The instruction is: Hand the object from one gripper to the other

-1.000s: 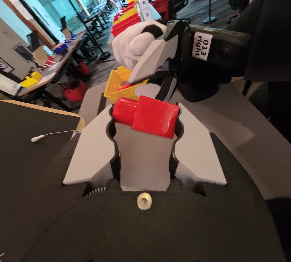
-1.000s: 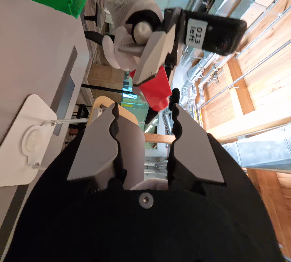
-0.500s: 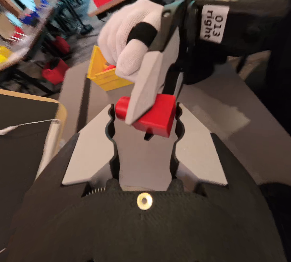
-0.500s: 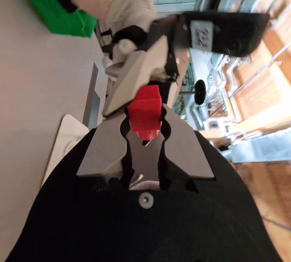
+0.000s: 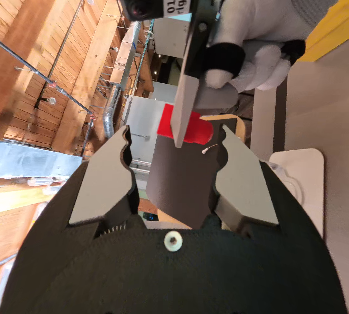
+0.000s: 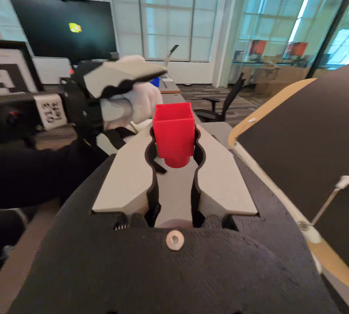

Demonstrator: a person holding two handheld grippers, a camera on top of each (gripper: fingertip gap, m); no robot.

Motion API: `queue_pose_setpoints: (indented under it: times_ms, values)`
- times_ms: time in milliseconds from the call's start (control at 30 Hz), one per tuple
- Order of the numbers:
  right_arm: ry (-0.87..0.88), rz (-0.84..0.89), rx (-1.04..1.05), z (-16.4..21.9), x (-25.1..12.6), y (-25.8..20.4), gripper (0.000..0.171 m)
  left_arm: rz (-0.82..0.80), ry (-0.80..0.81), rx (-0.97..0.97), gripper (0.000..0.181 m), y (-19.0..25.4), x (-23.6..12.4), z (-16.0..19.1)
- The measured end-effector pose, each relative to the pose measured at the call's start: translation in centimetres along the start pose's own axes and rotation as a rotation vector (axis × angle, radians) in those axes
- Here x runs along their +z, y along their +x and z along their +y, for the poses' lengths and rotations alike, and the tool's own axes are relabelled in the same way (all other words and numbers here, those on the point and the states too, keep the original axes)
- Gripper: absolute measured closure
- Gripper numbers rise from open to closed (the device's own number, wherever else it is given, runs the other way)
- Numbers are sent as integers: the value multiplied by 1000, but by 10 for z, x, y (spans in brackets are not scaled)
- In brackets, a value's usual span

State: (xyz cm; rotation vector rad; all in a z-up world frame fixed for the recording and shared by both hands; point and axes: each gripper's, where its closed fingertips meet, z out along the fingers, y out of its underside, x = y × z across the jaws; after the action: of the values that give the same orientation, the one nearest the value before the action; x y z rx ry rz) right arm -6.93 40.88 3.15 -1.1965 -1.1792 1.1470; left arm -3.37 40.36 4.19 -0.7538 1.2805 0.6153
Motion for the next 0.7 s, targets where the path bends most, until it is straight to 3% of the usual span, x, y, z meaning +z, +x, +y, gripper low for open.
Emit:
queue_pose_setpoints:
  times_ms: [167,333,367,433,467,567,700]
  values:
    - [-69,-156,67,11,2,-22,137,-13,-25,127,108,20,15,1]
    - [-56,-181,60,7,0,-28,138,-18,0,98,109,17,13,-6]
    - [-56,-150,17,6,1,-27,131,-14,19,53,109,16,13,-9]
    - [-46,-62,-68,-1,1,-22,94,6,57,-51,109,12,10,-11]
    - [-5,-57,-97,-11,-1,-25,85,26,67,-107,109,10,8,-9]
    - [142,-25,-193,-43,-18,-29,92,111,149,-300,109,3,-4,-11]
    - [97,118,-543,-50,-30,-33,103,246,257,-573,109,-4,-20,-7]
